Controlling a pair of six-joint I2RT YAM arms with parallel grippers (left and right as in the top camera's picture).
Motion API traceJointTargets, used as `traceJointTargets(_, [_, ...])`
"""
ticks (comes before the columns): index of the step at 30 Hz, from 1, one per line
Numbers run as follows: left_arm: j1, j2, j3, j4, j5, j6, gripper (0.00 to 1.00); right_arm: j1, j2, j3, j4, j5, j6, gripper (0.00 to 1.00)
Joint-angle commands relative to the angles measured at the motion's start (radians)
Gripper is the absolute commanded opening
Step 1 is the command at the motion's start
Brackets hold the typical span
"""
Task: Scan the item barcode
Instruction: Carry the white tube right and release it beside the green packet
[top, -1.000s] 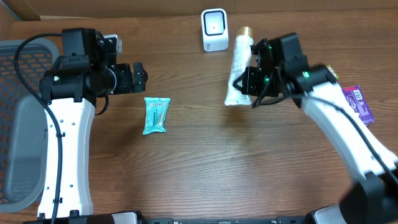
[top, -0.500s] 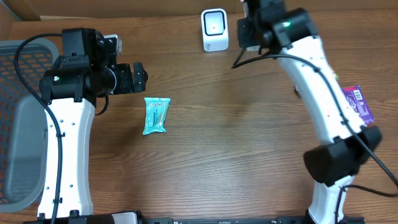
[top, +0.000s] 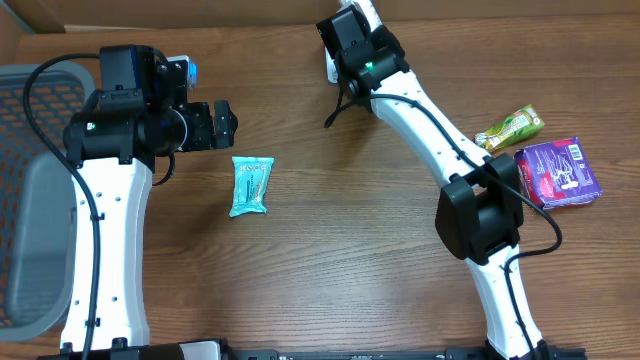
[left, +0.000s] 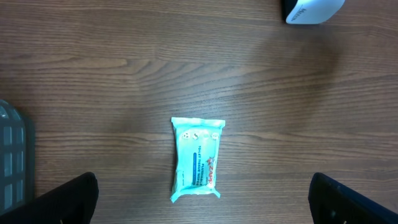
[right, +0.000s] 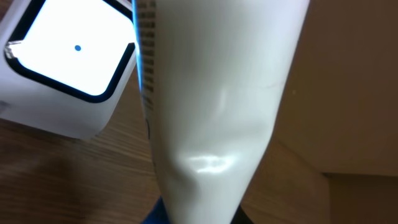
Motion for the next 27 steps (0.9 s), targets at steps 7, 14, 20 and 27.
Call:
traceJointTargets(7, [-0.006,0.003,0.018,-0.001,0.008,0.025,0.99,-0.005,0.076,0.022,0.184,0.07,-0.264,0.04])
traceJointTargets(14, [-0.006,0.003,0.018,-0.001,0.008,0.025,1.0,-0.007,0.116,0.021,0.185,0.1,-0.294,0.04])
traceJointTargets(20, [-0.006,0.003,0.018,-0.001,0.008,0.025,0.99,-0.007,0.116,0.021,0.187,0.1,-0.294,0.04])
traceJointTargets(27, [-0.006,0.003,0.018,-0.001,0.008,0.025,0.99,-0.006,0.116,0.021,0.182,0.163,-0.294,0.04])
